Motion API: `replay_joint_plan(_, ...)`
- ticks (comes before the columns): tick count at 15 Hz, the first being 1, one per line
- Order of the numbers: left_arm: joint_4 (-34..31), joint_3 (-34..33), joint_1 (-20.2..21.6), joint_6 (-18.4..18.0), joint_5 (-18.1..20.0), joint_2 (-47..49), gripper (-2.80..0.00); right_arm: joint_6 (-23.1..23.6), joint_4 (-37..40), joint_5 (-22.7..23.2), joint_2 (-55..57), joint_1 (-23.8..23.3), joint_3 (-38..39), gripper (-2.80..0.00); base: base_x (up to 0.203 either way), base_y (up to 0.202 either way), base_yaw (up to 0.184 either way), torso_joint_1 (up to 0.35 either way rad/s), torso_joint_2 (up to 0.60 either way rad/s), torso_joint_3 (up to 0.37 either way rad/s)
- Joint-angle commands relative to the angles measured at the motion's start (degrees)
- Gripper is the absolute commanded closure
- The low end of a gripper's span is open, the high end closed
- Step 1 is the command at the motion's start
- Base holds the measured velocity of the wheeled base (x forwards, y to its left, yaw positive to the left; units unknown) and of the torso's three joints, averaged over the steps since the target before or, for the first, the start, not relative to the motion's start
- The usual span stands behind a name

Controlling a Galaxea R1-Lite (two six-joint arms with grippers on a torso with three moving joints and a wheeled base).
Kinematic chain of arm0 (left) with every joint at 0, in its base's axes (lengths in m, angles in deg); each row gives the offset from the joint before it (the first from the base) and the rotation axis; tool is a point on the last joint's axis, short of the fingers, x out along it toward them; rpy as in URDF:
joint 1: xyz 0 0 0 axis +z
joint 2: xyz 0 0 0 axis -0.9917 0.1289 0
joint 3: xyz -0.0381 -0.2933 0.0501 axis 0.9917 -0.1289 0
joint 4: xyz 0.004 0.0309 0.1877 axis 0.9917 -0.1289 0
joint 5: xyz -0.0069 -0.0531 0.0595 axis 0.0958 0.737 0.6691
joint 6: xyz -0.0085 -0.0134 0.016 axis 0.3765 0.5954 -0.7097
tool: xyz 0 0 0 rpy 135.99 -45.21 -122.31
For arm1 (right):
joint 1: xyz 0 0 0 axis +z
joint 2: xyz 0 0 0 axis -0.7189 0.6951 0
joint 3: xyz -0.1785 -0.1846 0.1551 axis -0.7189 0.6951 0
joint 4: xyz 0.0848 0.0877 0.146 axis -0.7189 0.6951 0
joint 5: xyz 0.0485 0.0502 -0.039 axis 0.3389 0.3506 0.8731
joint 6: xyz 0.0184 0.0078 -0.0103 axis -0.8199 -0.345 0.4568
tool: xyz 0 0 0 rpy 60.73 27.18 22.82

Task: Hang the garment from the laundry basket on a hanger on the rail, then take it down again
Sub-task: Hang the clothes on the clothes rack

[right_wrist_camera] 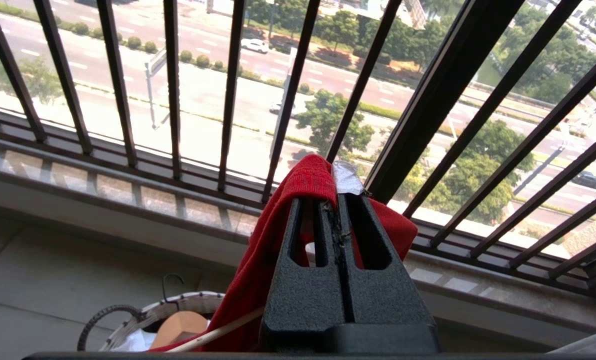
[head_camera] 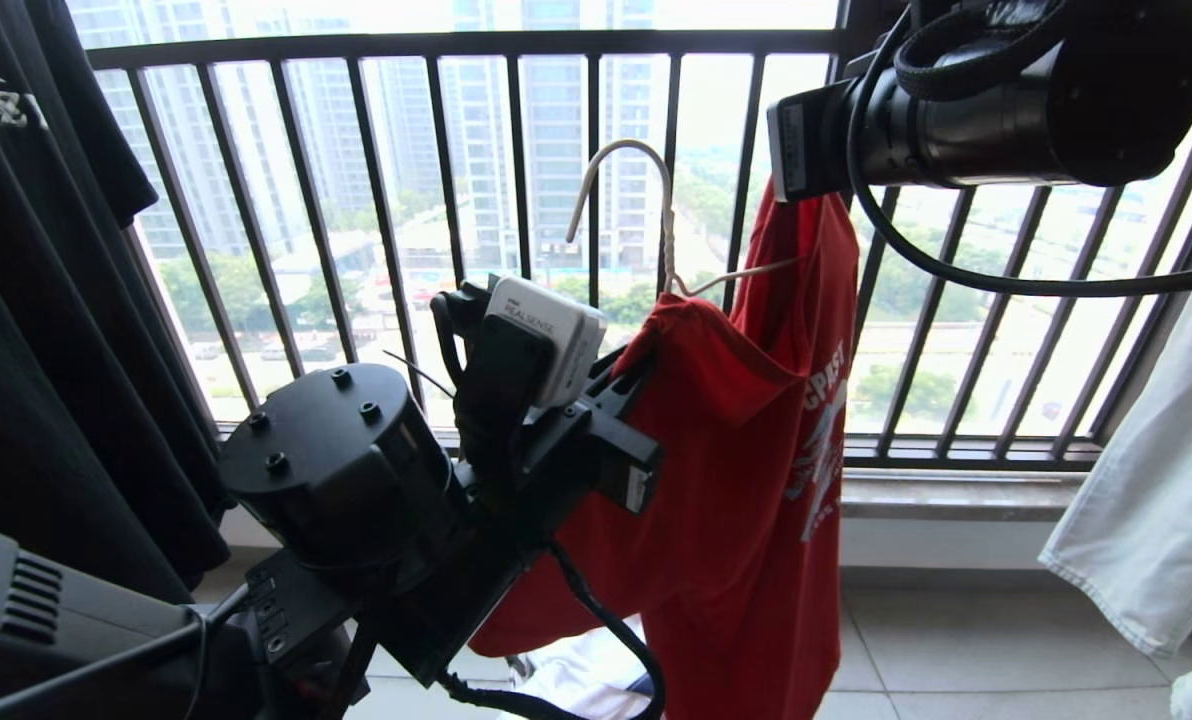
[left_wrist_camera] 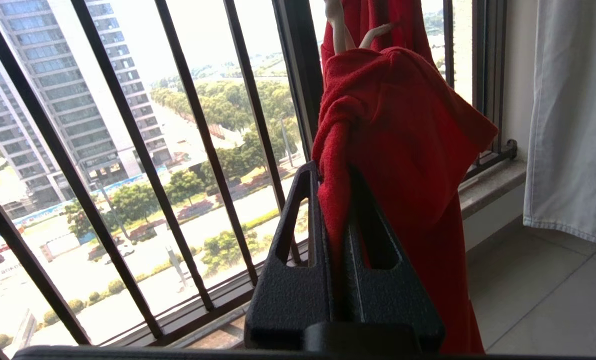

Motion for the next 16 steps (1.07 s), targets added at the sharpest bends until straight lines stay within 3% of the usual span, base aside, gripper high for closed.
replay_joint_plan(1,6.43,1.83,-1.03,-3.15,-3.70,5.40,0.00,0.06,-1.59,-0.29,0.12,1.36,-0.02,0.00,0.000,0.000,0.000,0.000,0.00,0.000)
replay_joint_plan(2,9.49,3.42,-1.29,-5.15,-6.26,6.83,0.00,0.06,-2.46,-0.75,0.17,1.77,-0.02,0.00,0.000,0.000,0.000,0.000,0.00,0.000)
replay_joint_plan(5,10.03,5.63,-1.91,-8.51,-10.13,8.13,0.00,1.04,-5.22,-3.59,0.43,2.25,-0.02,0.00,0.000,0.000,0.000,0.000,0.00,0.000)
replay_joint_plan(7,10.03,6.55,-1.91,-8.59,-10.89,8.32,0.00,1.29,-6.14,-5.44,0.43,2.30,-0.02,0.00,0.000,0.000,0.000,0.000,0.00,0.000)
replay_joint_plan(10,10.03,9.41,-1.82,-9.60,-15.40,9.34,0.00,1.28,-6.35,-6.03,0.56,4.34,-0.02,0.00,0.000,0.000,0.000,0.000,0.00,0.000)
replay_joint_plan(16,10.03,12.20,-1.03,-9.00,-17.98,9.52,0.00,0.55,-6.45,-7.35,0.36,7.88,0.28,0.00,0.000,0.000,0.000,0.000,0.00,0.000)
